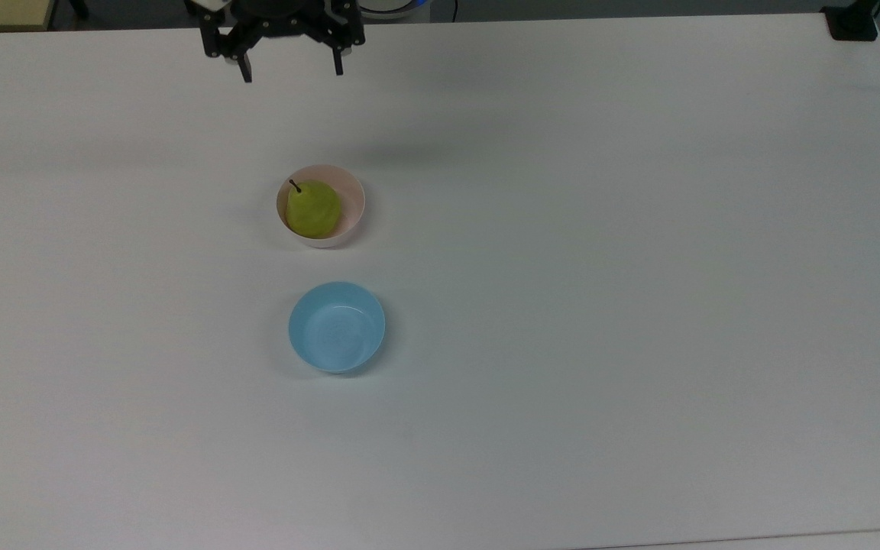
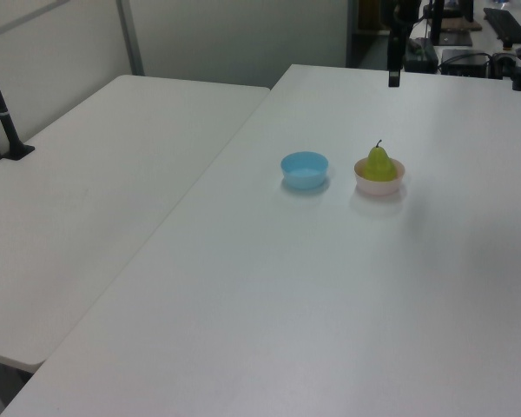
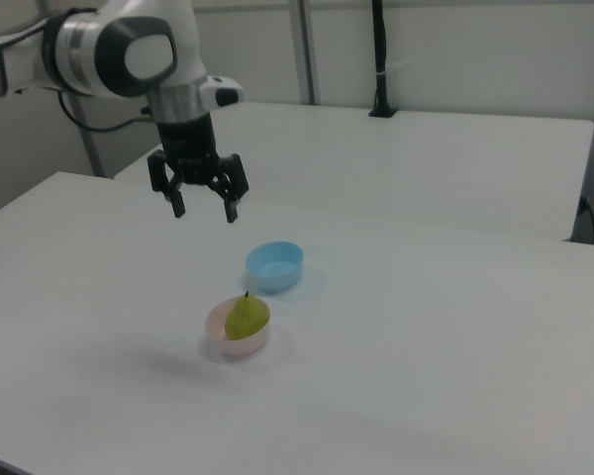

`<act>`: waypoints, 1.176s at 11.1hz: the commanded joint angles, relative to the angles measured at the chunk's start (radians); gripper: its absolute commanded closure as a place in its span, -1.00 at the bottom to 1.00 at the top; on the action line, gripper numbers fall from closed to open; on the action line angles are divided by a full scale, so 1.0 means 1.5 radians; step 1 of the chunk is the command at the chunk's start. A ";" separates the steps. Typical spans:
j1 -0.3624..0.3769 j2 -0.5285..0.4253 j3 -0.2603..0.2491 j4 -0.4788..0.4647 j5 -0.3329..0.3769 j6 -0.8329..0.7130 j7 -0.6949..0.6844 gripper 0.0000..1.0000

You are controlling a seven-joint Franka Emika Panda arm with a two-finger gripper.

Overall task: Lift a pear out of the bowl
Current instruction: 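Move the open gripper toward the pink bowl holding the green pear, then lower the gripper into the pink bowl and close it on the pear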

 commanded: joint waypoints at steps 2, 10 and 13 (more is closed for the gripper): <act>-0.006 -0.005 -0.001 -0.124 -0.037 0.128 -0.030 -1.00; -0.006 0.086 -0.001 -0.195 -0.067 0.272 -0.018 -0.90; 0.006 0.117 0.001 -0.194 -0.067 0.293 0.017 -0.67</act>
